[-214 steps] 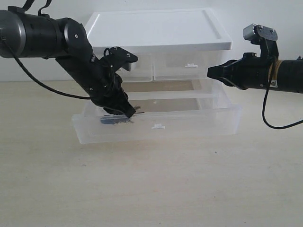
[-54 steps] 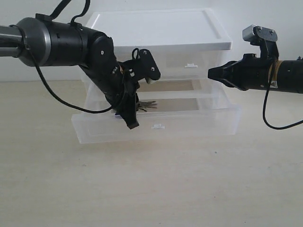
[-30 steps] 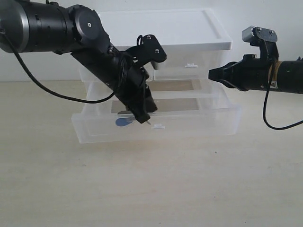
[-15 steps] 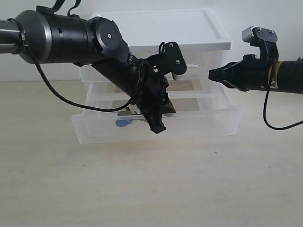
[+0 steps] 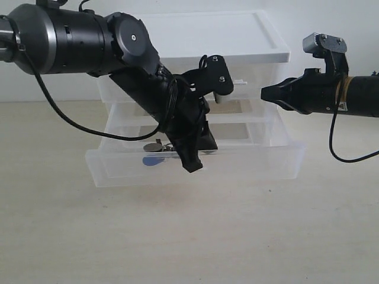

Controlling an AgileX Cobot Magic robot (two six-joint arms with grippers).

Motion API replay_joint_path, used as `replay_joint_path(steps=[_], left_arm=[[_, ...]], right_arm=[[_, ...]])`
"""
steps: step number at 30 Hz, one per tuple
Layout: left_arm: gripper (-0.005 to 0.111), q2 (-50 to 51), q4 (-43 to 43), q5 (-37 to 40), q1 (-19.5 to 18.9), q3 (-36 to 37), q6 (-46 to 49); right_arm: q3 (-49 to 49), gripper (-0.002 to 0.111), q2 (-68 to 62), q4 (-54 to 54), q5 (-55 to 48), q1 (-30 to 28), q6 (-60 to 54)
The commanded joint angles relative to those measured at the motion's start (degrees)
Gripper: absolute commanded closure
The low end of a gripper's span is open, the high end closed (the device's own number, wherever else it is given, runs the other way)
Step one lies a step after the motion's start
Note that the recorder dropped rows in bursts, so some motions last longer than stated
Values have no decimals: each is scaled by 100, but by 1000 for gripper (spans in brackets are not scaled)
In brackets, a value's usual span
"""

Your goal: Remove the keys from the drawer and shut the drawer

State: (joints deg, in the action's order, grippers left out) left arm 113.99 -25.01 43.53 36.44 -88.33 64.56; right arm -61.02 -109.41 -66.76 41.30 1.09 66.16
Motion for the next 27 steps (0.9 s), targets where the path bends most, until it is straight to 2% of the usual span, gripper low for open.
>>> replay_joint_path(steps=[1, 4, 6, 9, 12, 14, 27], left_arm=[[102, -135, -74, 52, 90, 71, -168], [102, -376, 133, -182, 42, 71, -580], [98, -546, 652, -298, -45, 71, -1256], [78, -589, 1197, -160, -233, 71, -2074], [49, -448, 1248, 259, -423, 71, -2191], [38, -307, 1260, 340, -483, 71, -2191], [37, 410, 1416, -368, -547, 71, -2105]], right_arm=[[-88, 108, 17, 280, -221, -39, -25], [-88, 108, 17, 280, -221, -39, -25], [-88, 108, 17, 280, -221, -39, -25], [-88, 108, 17, 280, -221, -39, -25], [-88, 108, 17, 280, -221, -39, -25], [-88, 108, 17, 280, -221, -39, -25], [-88, 108, 17, 280, -221, -39, -25]])
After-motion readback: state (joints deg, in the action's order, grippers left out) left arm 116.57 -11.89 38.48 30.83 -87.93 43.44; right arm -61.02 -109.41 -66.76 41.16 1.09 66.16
